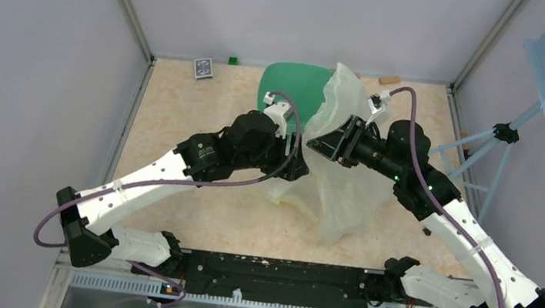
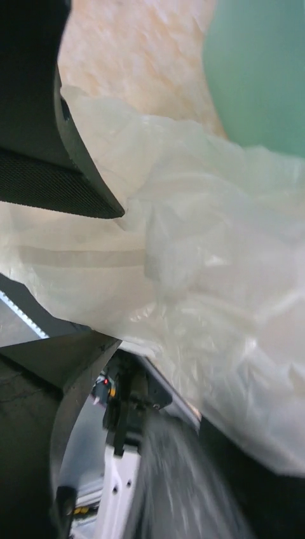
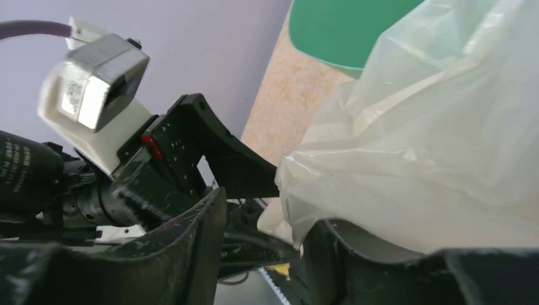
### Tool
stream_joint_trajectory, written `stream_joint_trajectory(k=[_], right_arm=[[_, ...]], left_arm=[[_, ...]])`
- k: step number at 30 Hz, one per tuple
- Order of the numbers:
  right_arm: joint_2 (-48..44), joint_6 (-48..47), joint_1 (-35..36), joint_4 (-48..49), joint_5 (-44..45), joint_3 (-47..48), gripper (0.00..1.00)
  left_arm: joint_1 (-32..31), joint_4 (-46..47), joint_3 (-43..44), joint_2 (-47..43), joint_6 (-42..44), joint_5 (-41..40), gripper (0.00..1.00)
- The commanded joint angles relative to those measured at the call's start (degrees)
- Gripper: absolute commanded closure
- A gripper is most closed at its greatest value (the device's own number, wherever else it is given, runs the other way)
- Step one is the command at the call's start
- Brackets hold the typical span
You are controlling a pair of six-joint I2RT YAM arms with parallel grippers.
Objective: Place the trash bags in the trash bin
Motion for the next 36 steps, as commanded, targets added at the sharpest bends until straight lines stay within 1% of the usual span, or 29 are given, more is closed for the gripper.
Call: stream_joint_trajectory(k=[1,4,5,7,9,10,11,12,13,15,17,19,20,22,24,25,26,27,29,30,32,34,36], right_arm=[[-4.21,-4.11,0.35,-2.92,10.11,3.94,0.52],[-6.89,-5.83,0.39,-5.22,16.44,4.28,0.51],[-7.71,-6.38,0.40,-6.74,19.27,4.66,0.51],[-9.22,-7.50,0.38,-11.13,25.79,5.92,0.51],[-9.61,-9.44,0.27,-18.45,32.13,8.63,0.51],[-8.85,-7.98,0.31,-24.40,39.26,10.65,0.52],[-7.72,-5.96,0.16,-31.13,43.86,12.49,0.52],[-6.42,-4.84,-0.29,-36.39,46.46,13.79,0.52],[-4.97,-4.77,-1.25,-40.19,46.47,14.33,0.52],[-4.02,-6.78,-4.26,-40.34,41.54,13.78,0.50],[-4.15,-6.26,-7.56,-40.11,38.47,12.40,0.50],[-4.44,-5.95,-10.78,-38.54,35.92,11.17,0.49],[-4.50,-6.65,-11.76,-36.95,34.67,10.68,0.47],[-4.14,-8.79,-12.20,-30.88,30.28,10.47,0.36],[-2.90,-12.80,-12.18,-23.75,24.03,11.18,0.31],[-1.75,-14.01,-12.09,-21.81,22.03,12.38,0.23],[0.02,-14.71,-12.01,-21.83,23.32,14.53,0.21],[2.02,-15.70,-11.98,-23.13,24.95,17.06,0.20],[6.70,-19.74,-11.92,-24.27,25.14,22.07,0.20],[8.05,-21.58,-11.76,-23.72,24.54,24.10,0.20],[9.64,-24.88,-10.88,-20.40,21.71,26.24,0.24],[11.15,-28.21,-7.89,-17.35,21.00,28.01,0.25],[13.59,-31.70,-4.83,-16.85,22.30,30.65,0.25]], left_arm=[[0.01,-2.70,-3.52,-3.25,-1.65,-8.56,0.35],[0.01,-2.14,-6.68,-5.84,-2.49,-10.41,0.55],[0.03,-2.58,-7.33,-6.39,-2.61,-11.51,0.64],[0.12,-4.15,-7.89,-7.02,-2.50,-14.37,0.78],[0.17,-7.32,-7.19,-7.23,-3.50,-17.97,0.88],[0.30,-10.27,-6.44,-7.22,-4.49,-20.09,0.94],[0.58,-11.91,-5.65,-7.31,-4.93,-21.67,0.99],[0.95,-13.07,-5.30,-7.58,-4.92,-22.20,1.00],[1.49,-13.79,-5.16,-7.91,-4.74,-22.22,1.00],[2.94,-14.74,-5.42,-8.66,-4.30,-21.66,1.00],[4.52,-16.21,-6.27,-9.33,-4.74,-21.09,1.00],[6.14,-18.37,-7.37,-9.59,-5.56,-20.46,1.00],[6.97,-18.94,-8.02,-9.79,-5.65,-19.66,1.00],[7.69,-18.79,-9.36,-10.54,-5.44,-18.01,1.00],[7.74,-16.92,-10.78,-11.48,-4.87,-16.23,1.00],[7.74,-15.60,-11.60,-11.89,-4.75,-15.50,1.00],[7.70,-14.89,-12.20,-12.29,-4.68,-14.87,1.00],[7.70,-14.39,-12.63,-12.47,-4.74,-14.71,1.00],[7.74,-14.17,-13.07,-12.52,-4.87,-14.51,1.00],[7.67,-14.16,-13.10,-12.41,-4.90,-14.39,1.00],[7.73,-14.04,-13.06,-12.12,-4.77,-13.95,1.00],[7.70,-13.84,-12.70,-12.00,-4.39,-13.72,1.00],[7.73,-13.85,-11.99,-11.74,-3.67,-13.91,1.00]])
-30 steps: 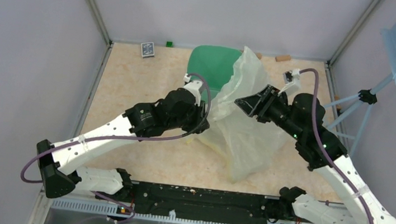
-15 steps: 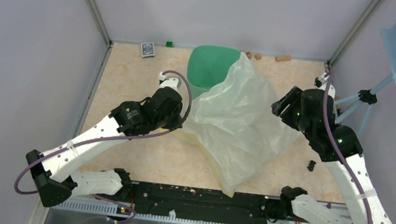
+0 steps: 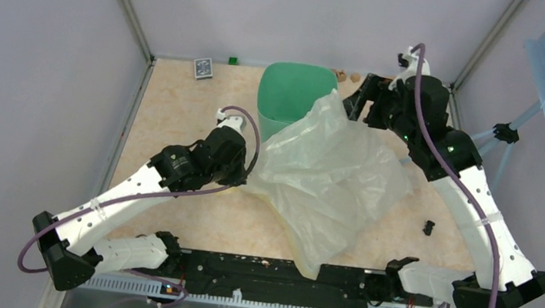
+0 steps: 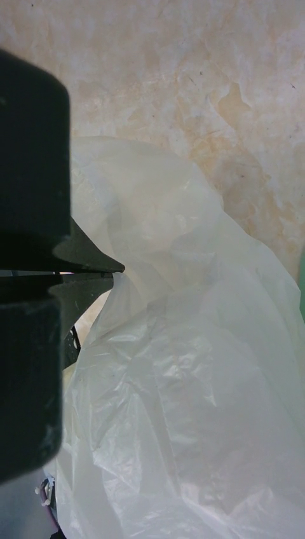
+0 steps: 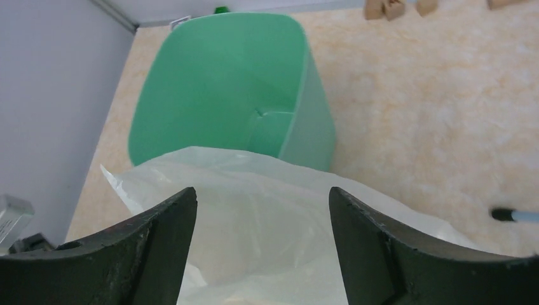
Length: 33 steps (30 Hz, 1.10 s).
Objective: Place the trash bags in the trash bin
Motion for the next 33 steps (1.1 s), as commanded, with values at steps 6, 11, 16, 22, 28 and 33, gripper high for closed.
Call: stream_joint_trajectory(k=[6,11,16,22,28,33], right_arm=[[6.01,-10.49,7.16,4.84,-1.21,9.30,0.24],[3.14,-12.63,7.12,7.56,-2.28,8.65,0.25],[2.96,-14.97,7.16,6.24,-5.19,9.03,0.25],[4.64,-14.57,7.16,5.62,-2.37,8.54,0.30],[8.00,-15.10,7.14,3.92,-3.07,10.37,0.37],[10.33,-15.68,7.12,3.15,-0.94,9.65,0.38]], left_arm=[[0.24,1.24,3.51,0.88,3.93,-0.86,1.00],[0.23,0.53,5.24,2.68,6.21,-0.81,1.00],[0.15,1.01,6.38,3.56,7.38,0.18,1.00],[0.19,-0.24,7.50,3.87,8.10,0.42,1.00],[0.23,-0.83,8.59,3.85,8.61,0.44,1.00],[0.22,-0.81,8.67,3.62,8.46,-0.27,1.00]])
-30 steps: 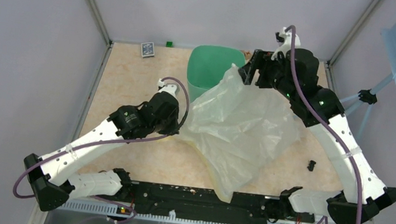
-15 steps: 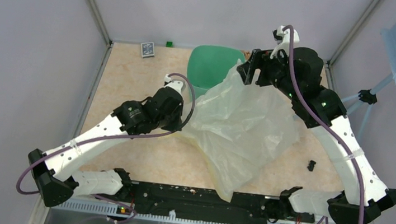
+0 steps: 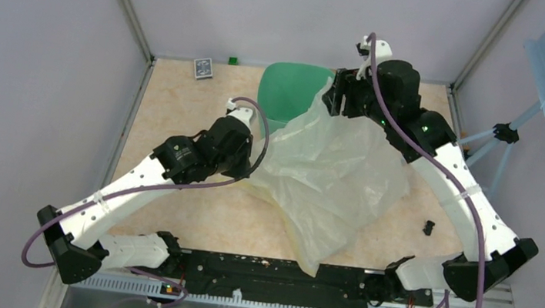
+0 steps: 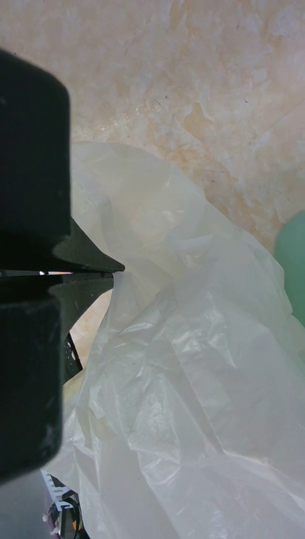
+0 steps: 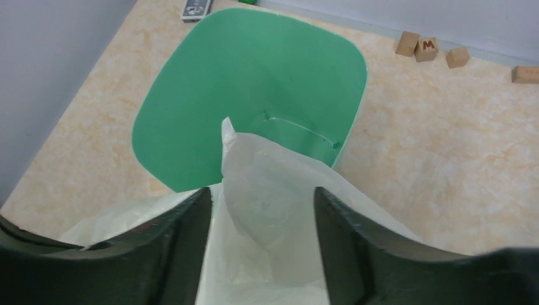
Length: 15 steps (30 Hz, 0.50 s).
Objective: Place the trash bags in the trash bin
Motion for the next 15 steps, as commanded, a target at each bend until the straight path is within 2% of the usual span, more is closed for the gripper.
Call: stream_joint_trajectory(k=[1,2,3,4,7,10,15], right_arm=[[1.49,-0.95,0.19,0.38,2.46,1.41,0.45],[1.72,-0.92,0.21,0.76,2.62,1.43,0.67],[2.19,-0.91,0.15,0.59,2.70,2.39,0.95],[3.01,-0.58,0.19,-0.86,2.54,4.91,1.00],[4.46,-1.19,0.21,-3.27,0.55,14.40,1.00],[4.77,-2.56,0.20,-0.81,-1.84,18.95,1.00],[9.41,-0.82,0.17,4.38,-2.95,26.06,1.00]], left_arm=[[0.18,0.40,2.07,-0.20,0.69,-0.56,1.00],[0.20,0.40,2.16,-0.22,0.61,-0.46,1.00],[0.22,0.32,2.43,-0.14,0.59,-0.44,1.00],[0.19,0.17,3.00,-0.17,0.86,-0.10,1.00],[0.22,-1.48,7.15,0.15,3.02,3.13,1.00],[0.24,-3.97,12.65,-1.31,3.25,2.19,1.00],[0.23,-6.44,23.81,-4.83,0.06,-11.29,1.00]])
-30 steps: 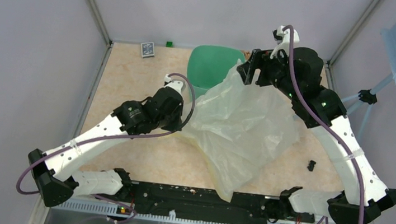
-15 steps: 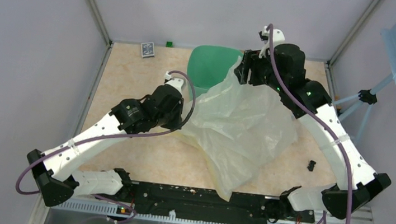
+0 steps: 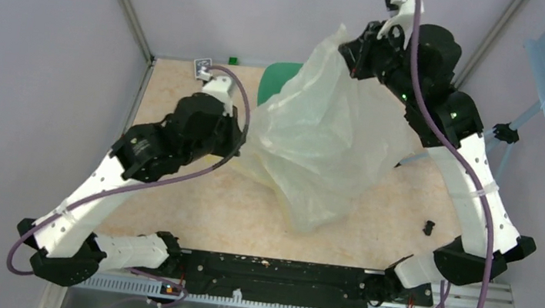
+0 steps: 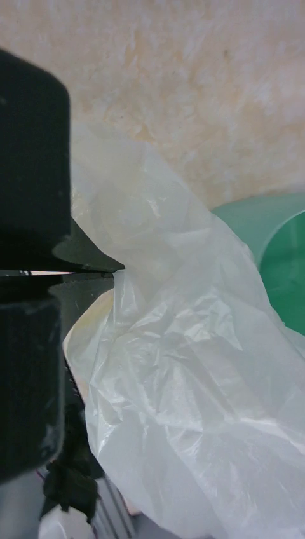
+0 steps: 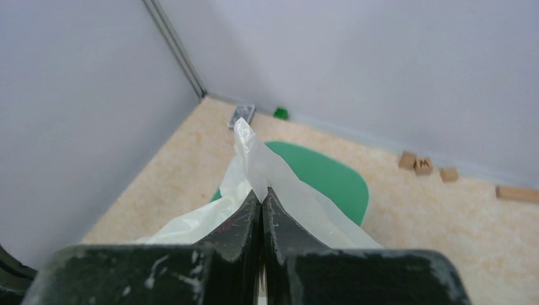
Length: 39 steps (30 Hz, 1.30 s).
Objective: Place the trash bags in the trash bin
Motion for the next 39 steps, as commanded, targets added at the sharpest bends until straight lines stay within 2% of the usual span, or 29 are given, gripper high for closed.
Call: stream_joint_trajectory(k=[1,8,12,14,17,20,25,28,31,34,36,39], right_arm=[[4.20,1.18,0.19,7.04,-2.88,7.83,1.00],[15.01,6.04,0.17,10.62,-8.39,20.83,1.00],[17.41,6.89,0.04,12.12,-7.09,20.13,1.00],[18.28,7.24,-0.59,10.83,-4.20,18.95,1.00],[19.69,9.40,-2.88,6.41,-1.79,16.77,1.00],[21.17,11.48,-5.31,5.65,-4.79,13.42,1.00],[29.19,6.53,-5.15,-4.28,-2.29,19.54,1.00],[31.14,4.35,-5.08,-7.76,-3.62,19.44,1.00],[30.79,2.97,-4.84,-8.03,-5.20,15.52,1.00],[30.38,0.32,-3.36,-8.17,-2.83,13.26,0.99],[30.66,-1.45,-2.55,-9.75,-1.77,14.32,0.94],[30.82,-2.49,-2.43,-12.58,-1.74,17.95,0.72]], left_arm=[[0.19,-1.17,11.14,-4.53,-0.88,-11.94,1.00],[0.16,5.29,18.34,-7.85,4.42,-25.17,1.00],[0.16,13.18,18.08,-10.44,10.78,-29.19,1.00],[0.15,16.18,17.52,-10.36,13.76,-29.35,1.00],[0.10,15.92,17.02,-8.56,15.04,-27.57,1.00],[0.11,16.55,14.98,-7.10,14.39,-25.25,1.00],[0.14,18.21,14.36,-2.99,14.67,-23.46,1.00],[0.20,18.21,17.38,1.20,16.10,-23.07,1.00],[0.35,15.88,22.13,5.95,17.63,-23.67,1.00],[1.77,12.27,27.90,10.79,18.32,-20.13,1.00],[3.07,9.54,31.22,13.64,17.17,-17.21,1.00],[5.95,7.05,32.89,16.10,14.63,-12.56,1.00]])
